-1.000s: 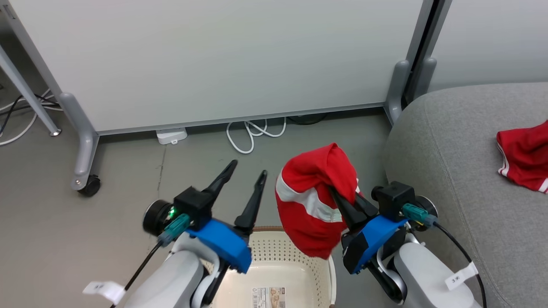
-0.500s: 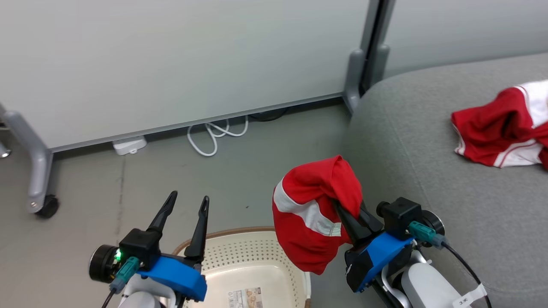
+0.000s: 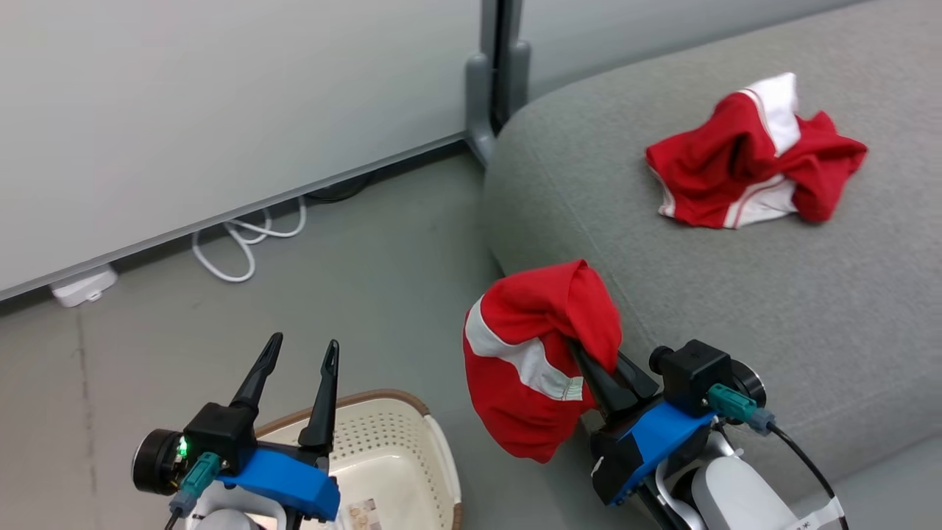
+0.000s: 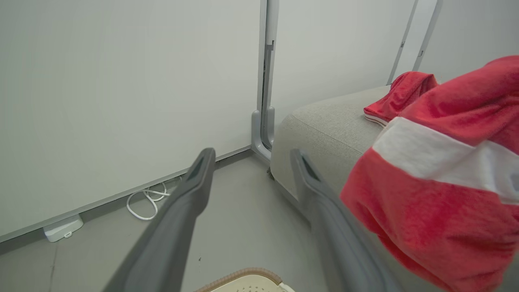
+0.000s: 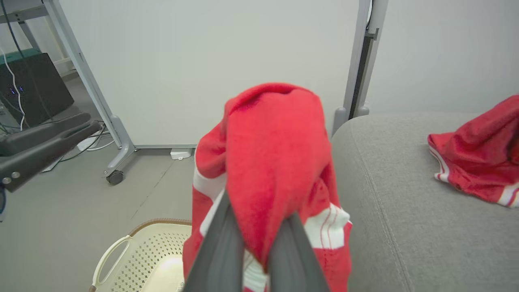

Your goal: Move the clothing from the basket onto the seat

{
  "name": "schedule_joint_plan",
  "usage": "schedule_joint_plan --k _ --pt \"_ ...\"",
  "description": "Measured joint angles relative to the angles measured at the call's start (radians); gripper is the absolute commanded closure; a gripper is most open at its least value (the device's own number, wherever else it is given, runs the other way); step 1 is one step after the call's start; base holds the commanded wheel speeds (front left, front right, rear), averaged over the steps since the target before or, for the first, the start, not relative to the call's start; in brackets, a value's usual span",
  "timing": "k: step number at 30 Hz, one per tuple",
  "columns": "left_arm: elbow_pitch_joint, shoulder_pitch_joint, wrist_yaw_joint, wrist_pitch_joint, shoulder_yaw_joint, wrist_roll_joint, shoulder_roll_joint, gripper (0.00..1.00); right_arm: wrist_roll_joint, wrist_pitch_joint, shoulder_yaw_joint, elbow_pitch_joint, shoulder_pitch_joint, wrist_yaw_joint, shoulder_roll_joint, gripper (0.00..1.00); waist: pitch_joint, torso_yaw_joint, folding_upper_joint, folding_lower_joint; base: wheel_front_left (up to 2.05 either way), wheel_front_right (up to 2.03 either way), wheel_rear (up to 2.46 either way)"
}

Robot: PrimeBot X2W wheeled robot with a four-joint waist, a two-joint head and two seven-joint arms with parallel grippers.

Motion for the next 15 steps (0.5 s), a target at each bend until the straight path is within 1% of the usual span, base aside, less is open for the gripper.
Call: schedule_joint_plan --k 5,15 --pt "-0.001 -0.014 -0.020 0.000 0.014 0.021 -0.011 0.00 0.003 -0.006 -0.004 -0.004 0.003 0.000 0.006 1.00 0.021 -0.076 0.0000 0.0000 0.00 0.00 0.00" --pt "-0.002 -0.016 -0.039 0.000 0.039 0.055 -0.022 0.00 0.014 -0.031 -0.010 0.002 0.012 0.000 0.015 1.00 0.050 -0.219 0.0000 0.0000 0.00 0.00 0.00"
